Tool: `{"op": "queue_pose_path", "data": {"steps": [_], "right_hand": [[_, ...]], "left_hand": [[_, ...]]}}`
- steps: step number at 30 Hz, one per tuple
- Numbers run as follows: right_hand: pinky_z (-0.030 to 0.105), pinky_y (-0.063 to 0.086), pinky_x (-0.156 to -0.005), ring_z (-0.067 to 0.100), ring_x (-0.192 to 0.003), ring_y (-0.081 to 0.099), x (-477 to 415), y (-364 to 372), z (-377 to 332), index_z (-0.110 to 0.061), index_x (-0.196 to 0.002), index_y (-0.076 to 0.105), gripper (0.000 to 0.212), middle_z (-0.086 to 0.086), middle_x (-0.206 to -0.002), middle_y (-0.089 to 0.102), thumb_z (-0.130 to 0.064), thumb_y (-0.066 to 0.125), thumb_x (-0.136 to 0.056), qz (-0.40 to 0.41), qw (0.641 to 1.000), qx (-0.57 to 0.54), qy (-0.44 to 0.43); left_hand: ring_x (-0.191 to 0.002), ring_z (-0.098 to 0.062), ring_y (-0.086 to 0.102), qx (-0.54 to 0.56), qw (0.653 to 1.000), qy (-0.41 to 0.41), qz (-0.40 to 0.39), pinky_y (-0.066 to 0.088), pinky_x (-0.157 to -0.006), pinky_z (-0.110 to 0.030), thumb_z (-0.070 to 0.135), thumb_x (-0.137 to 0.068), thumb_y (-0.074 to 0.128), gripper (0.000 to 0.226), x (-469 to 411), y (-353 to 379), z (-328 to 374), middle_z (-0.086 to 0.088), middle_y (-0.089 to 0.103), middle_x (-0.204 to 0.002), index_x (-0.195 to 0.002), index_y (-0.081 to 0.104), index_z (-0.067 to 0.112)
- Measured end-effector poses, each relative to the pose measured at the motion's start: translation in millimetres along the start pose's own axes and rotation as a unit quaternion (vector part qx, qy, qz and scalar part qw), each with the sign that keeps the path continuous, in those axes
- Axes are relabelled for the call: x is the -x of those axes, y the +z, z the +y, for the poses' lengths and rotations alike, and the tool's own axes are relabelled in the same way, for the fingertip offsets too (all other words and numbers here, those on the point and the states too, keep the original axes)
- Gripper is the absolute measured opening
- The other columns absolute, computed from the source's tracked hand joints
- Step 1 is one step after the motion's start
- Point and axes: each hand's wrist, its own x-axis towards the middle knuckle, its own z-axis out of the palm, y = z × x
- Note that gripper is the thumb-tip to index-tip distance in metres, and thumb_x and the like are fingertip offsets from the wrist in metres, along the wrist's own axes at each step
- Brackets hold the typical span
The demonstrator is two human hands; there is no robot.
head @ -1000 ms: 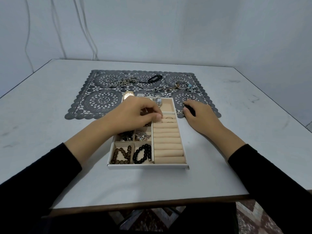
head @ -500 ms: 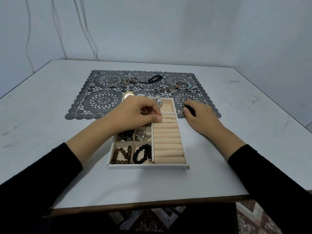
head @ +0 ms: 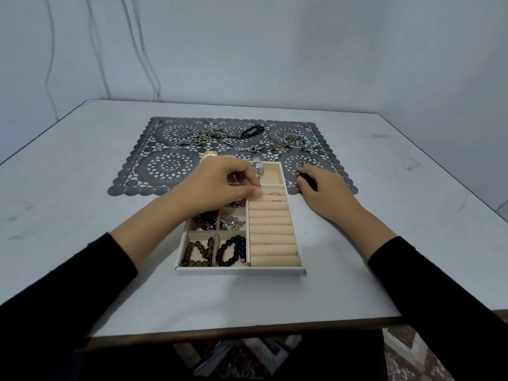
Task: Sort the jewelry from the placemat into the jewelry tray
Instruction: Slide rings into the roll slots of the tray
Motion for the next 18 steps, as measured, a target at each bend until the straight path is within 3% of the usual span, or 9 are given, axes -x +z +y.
{"op": "queue_pose_path", "data": {"steps": [4,8,13,18], "right_hand": [[0.007,0.026,-0.082,0.016,-0.118,0.053,-1.0,-2.7,-0.8,-0.013,-0.129,0.058,0.034,0.002,-0.126,0.062,-0.024,0.05,-0.097,0.004,1.0,-0.015,0.017],[0.009,0.026,-0.073,0.016,-0.112,0.054,-4.3,-7.1,-3.7,-0.015,-0.124,0.062,0.03,0.0,-0.121,0.064,-0.025,0.05,-0.097,0.029,0.999,-0.009,0.028],[0.022,0.036,-0.092,0.019,-0.115,0.054,-22.8,-7.8,2.7,-0.015,-0.127,0.059,0.034,0.004,-0.126,0.062,-0.026,0.051,-0.096,0.064,0.997,-0.018,0.035],[0.025,0.036,-0.098,0.024,-0.121,0.052,-49.6,-5.6,12.4,-0.011,-0.133,0.054,0.038,0.009,-0.131,0.058,-0.021,0.048,-0.097,0.063,0.996,-0.003,0.055]], "left_hand": [[-0.067,0.004,0.062,0.027,0.999,-0.018,0.035,0.045,-0.063,-0.008,0.024,-0.081,0.078,0.008,2.4,-8.4,-1.2,0.011,0.071,-0.077,-0.087,0.074,0.021],[-0.076,0.001,0.063,0.014,0.995,-0.019,0.095,0.05,-0.068,-0.011,0.025,-0.085,0.073,0.011,4.3,-22.7,-16.2,0.011,0.071,-0.085,-0.095,0.073,0.021],[-0.082,0.0,0.058,-0.063,0.976,-0.044,0.204,0.04,-0.075,-0.009,0.021,-0.095,0.061,0.015,-0.5,-43.3,-50.4,0.008,0.066,-0.095,-0.107,0.068,0.018],[-0.115,-0.022,0.054,-0.161,0.962,-0.107,0.191,0.041,-0.098,-0.035,0.027,-0.099,0.051,0.028,-10.5,-61.5,-100.2,-0.007,0.061,-0.124,-0.123,0.061,0.016]]}}
